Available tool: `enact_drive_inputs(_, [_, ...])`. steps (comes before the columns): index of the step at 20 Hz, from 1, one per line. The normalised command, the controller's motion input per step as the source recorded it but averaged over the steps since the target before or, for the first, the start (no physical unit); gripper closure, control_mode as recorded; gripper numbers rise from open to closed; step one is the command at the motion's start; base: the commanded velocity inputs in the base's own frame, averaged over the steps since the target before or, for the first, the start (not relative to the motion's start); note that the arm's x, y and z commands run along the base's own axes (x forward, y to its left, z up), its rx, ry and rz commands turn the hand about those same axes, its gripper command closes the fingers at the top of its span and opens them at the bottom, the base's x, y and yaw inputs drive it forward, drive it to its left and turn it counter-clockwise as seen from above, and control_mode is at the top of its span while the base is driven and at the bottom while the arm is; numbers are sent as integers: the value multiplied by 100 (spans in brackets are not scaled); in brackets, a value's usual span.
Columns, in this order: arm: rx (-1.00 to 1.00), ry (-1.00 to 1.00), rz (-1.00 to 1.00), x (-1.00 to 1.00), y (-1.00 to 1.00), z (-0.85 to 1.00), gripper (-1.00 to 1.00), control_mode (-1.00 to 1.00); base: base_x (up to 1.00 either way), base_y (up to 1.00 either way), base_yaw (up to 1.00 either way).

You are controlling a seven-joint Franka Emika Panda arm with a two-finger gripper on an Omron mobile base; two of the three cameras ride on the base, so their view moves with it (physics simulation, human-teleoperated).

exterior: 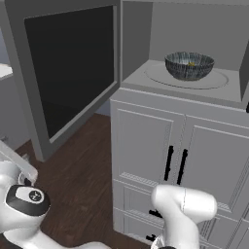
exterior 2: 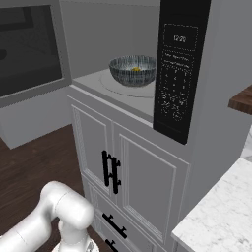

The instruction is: Pick the lemon from the sink and place it in the bowl. Then pick the bowl and place it in the microwave. Then close the microwave door and press the start button.

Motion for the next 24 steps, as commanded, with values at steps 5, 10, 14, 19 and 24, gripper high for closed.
enact_drive_inputs(5, [0,-24,-35,-14,-11,0,-100,-100,0,0,0])
enact_drive_inputs(10, [5,-14,-25,7,-40,0,-100,-100,0,0,0])
enact_drive_inputs(14, [10,-23,-23,-44,-48,0,-100,-100,0,0,0])
enact_drive_inputs(19, [17,-19,-18,-31,-67,16,-100,-100,0,0,0])
enact_drive_inputs(24, [22,-16,-10,-27,-82,28,-100,-100,0,0,0])
